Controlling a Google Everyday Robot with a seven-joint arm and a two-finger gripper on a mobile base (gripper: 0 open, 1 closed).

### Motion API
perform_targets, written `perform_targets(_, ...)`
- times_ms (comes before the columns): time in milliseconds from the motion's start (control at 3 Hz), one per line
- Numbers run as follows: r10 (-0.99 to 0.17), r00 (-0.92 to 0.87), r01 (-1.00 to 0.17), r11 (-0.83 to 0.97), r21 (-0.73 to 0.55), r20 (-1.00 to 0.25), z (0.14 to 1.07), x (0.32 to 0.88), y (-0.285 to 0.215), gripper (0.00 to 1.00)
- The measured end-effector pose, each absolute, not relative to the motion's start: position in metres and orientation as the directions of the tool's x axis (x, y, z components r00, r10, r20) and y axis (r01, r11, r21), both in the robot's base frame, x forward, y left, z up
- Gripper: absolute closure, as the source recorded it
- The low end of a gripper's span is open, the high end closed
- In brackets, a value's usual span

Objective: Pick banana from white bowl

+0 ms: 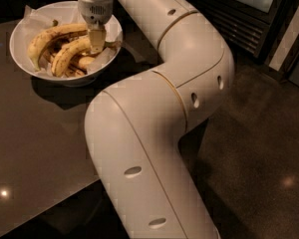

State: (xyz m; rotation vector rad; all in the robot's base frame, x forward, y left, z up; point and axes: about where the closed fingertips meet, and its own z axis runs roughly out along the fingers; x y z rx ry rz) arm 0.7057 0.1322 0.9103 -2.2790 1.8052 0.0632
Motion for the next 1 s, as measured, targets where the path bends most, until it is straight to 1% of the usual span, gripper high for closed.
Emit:
perform_targets(333,-0.949,0.24,-0.956,-0.195,-0.218,-0.203,0.927,0.711,0.134,1.0)
perform_targets(667,-0.931,0.259,-0.947,-0.193,-0.255,-0.258,0.948,0.703,0.127,1.0)
perform_targets(1000,-0.9,0.269,-0.949,-0.188,-0.253,-0.343,0.952,0.689,0.113,1.0)
